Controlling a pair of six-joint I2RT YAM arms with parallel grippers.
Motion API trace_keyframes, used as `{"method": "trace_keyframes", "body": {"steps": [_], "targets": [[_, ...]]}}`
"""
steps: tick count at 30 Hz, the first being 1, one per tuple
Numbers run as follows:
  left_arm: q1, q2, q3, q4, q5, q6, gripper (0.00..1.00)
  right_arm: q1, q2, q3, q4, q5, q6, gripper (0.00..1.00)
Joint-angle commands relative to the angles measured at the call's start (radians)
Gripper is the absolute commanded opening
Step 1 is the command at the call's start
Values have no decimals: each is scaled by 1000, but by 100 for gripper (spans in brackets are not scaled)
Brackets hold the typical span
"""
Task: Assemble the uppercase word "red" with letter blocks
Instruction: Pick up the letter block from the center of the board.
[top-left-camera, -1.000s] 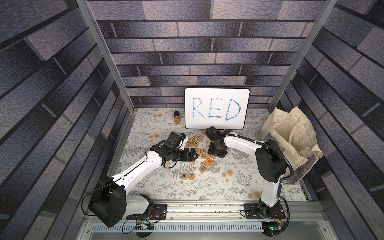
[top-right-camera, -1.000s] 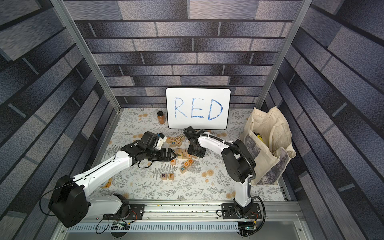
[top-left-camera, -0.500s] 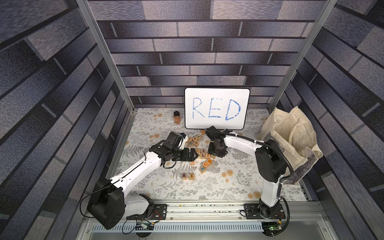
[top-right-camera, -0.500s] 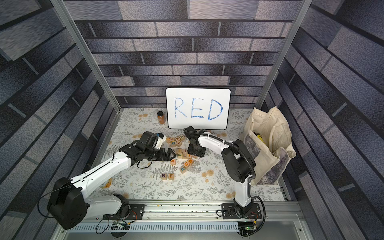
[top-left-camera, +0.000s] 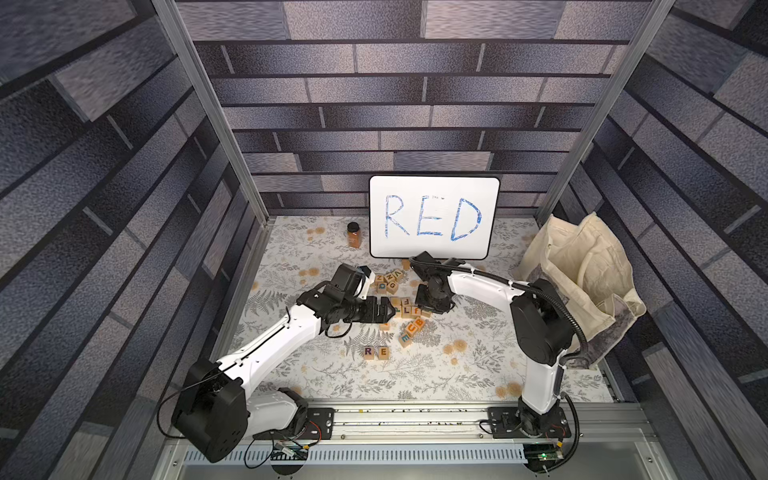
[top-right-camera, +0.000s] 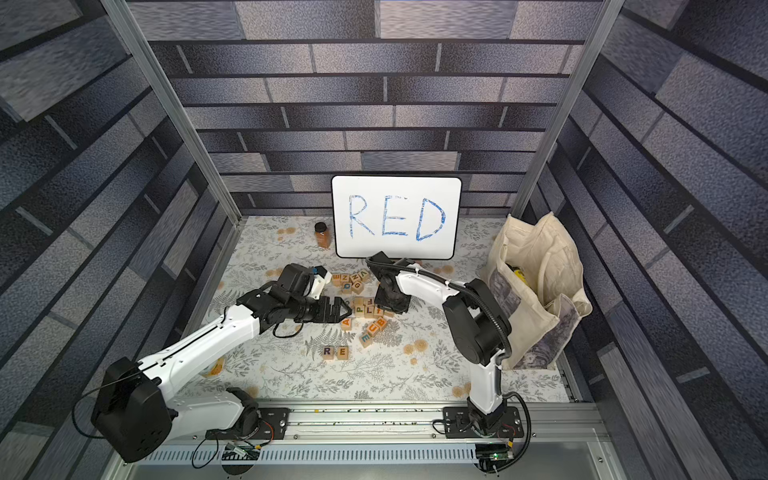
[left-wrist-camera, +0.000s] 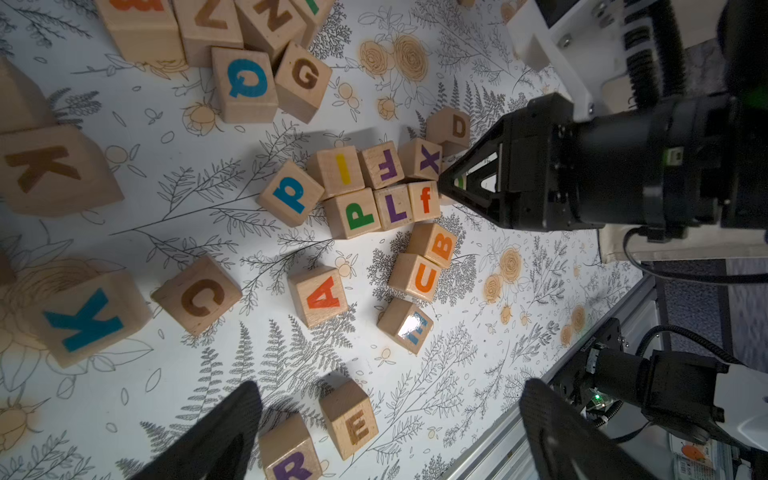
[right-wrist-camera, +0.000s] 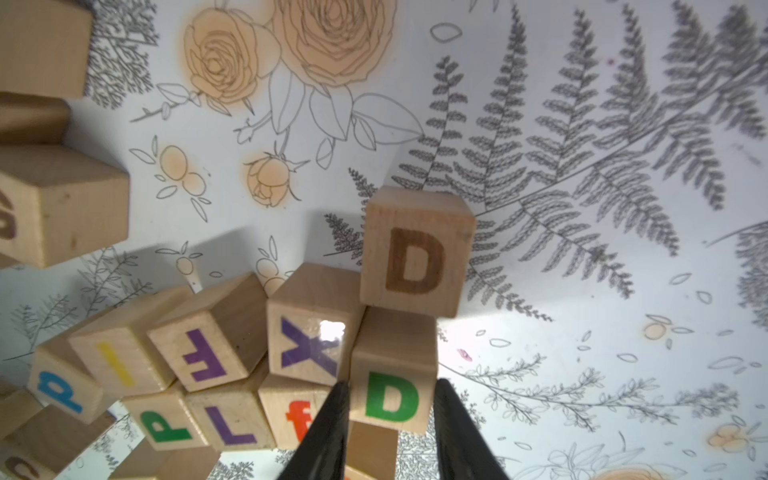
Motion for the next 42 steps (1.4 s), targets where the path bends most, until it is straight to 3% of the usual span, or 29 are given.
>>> {"method": "trace_keyframes", "body": {"steps": [1, 12, 17, 28, 35, 42], "targets": [[6, -20, -9, -6, 6, 8, 100, -11, 28, -64, -36, 60, -8, 33], [8, -3, -7, 1, 11, 8, 100, -10, -7, -88, -40, 72, -30, 32], [8, 12, 2, 4, 16, 9, 100, -12, 4, -89, -33, 54, -55, 45], [6, 28, 16, -2, 16, 11, 100, -16, 46, -60, -34, 66, -97, 48], [7, 30, 25, -11, 16, 16, 100, -39, 46, -37, -39, 78, -152, 55], [5, 37, 30, -10, 15, 15, 100, -56, 53, -16, -36, 65, -199, 49]]}}
